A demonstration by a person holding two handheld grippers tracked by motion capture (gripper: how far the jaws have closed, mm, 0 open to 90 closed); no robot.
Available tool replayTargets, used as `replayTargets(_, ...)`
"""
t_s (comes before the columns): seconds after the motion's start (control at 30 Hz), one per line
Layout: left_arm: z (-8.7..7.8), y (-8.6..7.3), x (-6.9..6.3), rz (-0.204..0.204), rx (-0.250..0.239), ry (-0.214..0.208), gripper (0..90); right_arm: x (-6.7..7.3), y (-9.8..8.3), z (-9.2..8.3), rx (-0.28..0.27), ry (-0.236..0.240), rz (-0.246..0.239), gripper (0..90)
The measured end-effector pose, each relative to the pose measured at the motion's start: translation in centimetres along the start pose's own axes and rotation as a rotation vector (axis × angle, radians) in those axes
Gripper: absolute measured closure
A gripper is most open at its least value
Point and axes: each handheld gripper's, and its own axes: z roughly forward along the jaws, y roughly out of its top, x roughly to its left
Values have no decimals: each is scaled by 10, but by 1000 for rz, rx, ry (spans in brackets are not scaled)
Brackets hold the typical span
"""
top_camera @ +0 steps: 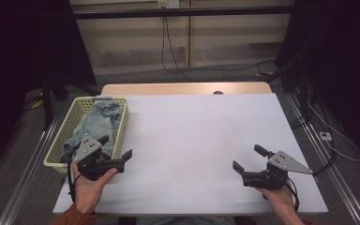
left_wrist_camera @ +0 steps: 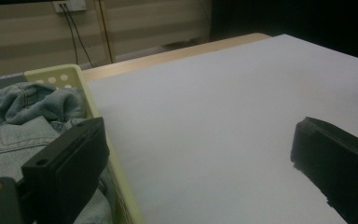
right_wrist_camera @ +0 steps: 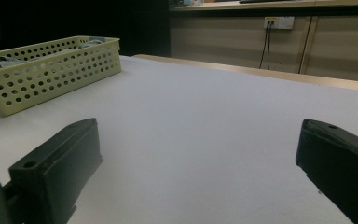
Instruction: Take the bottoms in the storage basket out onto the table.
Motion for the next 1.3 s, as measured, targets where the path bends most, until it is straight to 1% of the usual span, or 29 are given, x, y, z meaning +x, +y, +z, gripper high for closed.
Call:
replayTargets(0.1,0,4,2,7,5,4,46,0,0,1,0,3,-9,0)
replayTargets(0.17,-1,6,4,5,3,13,46,0,0,2,1,0,0,0)
replayTargets(0.27,-2,10,8,0,-1,18,45,-2,0,1,2,1,-3,0)
replayTargets(0.3,-3,11,10,7,5,19,45,-2,0,1,2,0,-2,0)
replayTargets(0.43,-3,14,14,7,2,32,43,-2,0,2,0,-1,4,0)
replayTargets(0.5,-4,15,17,10,4,36,43,-1,0,1,4,1,-1,0)
replayTargets(0.57,-6,16,18,3,0,52,41,0,0,1,-2,-3,0,0)
replayTargets(0.7,-9,19,22,12,0,63,42,1,1,1,-1,-2,-4,0)
replayTargets(0.83,-11,22,29,5,-10,74,38,2,1,2,2,1,-8,0)
replayTargets(0.97,-13,26,35,-2,3,90,37,2,1,2,1,2,-9,0)
replayTargets(1.0,-13,27,35,-10,2,106,52,2,1,2,2,5,-7,0)
replayTargets(1.03,-13,28,37,-6,7,114,49,2,1,2,3,7,-7,0)
replayTargets(1.1,-13,31,40,-16,14,114,49,2,1,2,3,9,-10,0)
replayTargets(1.17,-13,33,42,-3,15,132,48,1,2,2,2,11,-10,0)
replayTargets(1.23,-13,34,45,-10,13,135,48,2,2,2,4,10,-5,0)
replayTargets(1.3,-13,36,49,-12,21,140,45,2,1,3,5,13,-13,0)
